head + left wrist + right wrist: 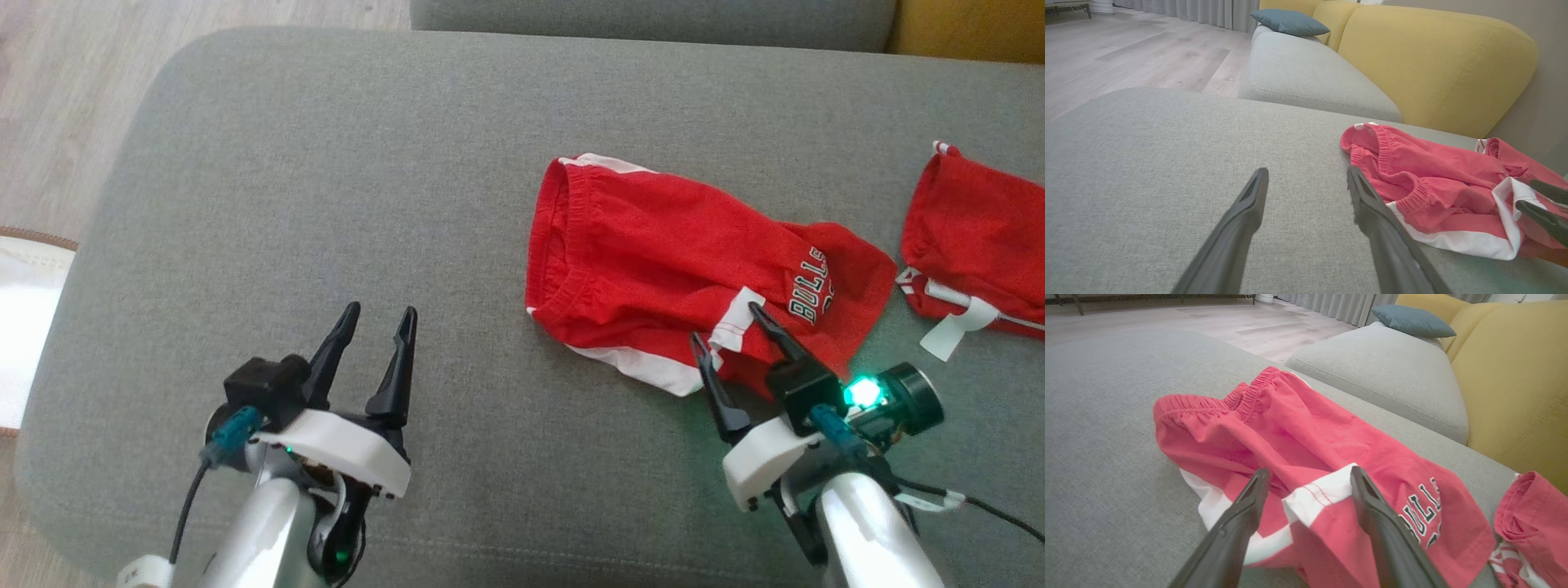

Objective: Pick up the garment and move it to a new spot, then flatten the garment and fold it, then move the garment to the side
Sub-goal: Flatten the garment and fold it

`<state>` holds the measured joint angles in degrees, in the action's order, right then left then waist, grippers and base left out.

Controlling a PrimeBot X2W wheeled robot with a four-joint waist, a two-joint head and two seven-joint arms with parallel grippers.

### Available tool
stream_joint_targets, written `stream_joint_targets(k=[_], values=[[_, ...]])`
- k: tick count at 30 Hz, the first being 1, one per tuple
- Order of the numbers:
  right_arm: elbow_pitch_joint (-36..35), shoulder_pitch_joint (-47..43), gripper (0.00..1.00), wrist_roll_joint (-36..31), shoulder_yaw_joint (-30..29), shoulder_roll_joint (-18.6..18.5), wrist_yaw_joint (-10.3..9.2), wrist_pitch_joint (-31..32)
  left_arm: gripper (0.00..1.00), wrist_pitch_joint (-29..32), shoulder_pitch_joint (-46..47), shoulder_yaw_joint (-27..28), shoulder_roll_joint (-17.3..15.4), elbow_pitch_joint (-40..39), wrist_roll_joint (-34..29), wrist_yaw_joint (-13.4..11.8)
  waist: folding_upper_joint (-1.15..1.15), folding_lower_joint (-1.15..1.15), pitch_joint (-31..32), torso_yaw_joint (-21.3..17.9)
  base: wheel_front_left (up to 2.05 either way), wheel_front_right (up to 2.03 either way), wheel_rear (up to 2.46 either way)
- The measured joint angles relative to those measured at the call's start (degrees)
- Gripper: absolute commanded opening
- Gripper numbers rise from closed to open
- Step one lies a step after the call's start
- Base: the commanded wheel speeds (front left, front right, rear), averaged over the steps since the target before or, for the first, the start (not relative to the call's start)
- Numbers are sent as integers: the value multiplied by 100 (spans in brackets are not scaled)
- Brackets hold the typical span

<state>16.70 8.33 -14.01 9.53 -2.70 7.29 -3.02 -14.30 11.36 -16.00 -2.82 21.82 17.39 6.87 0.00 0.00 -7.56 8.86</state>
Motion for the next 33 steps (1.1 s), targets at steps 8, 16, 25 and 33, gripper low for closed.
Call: stream_joint_targets(k=[8, 16, 25, 33], values=[[15, -1, 100, -130, -144, -2, 0, 13, 100, 0, 1, 3, 4, 1, 0, 0, 0, 0, -2, -16, 0, 0, 0], [56, 0, 0, -149, -238, -2, 0, 54, 100, 0, 74, 3, 8, 1, 1, 0, 0, 0, -23, -40, 0, 0, 0], [-114, -24, 0, 134, -448, -1, 0, -10, 100, 0, 66, 26, 9, 5, 0, 0, 0, 0, 76, -155, 0, 0, 0], [-717, -539, 0, 960, -695, 1, 0, 151, 100, 0, 48, 133, 8, 20, -10, -2, 0, 0, 210, -473, 0, 0, 0]])
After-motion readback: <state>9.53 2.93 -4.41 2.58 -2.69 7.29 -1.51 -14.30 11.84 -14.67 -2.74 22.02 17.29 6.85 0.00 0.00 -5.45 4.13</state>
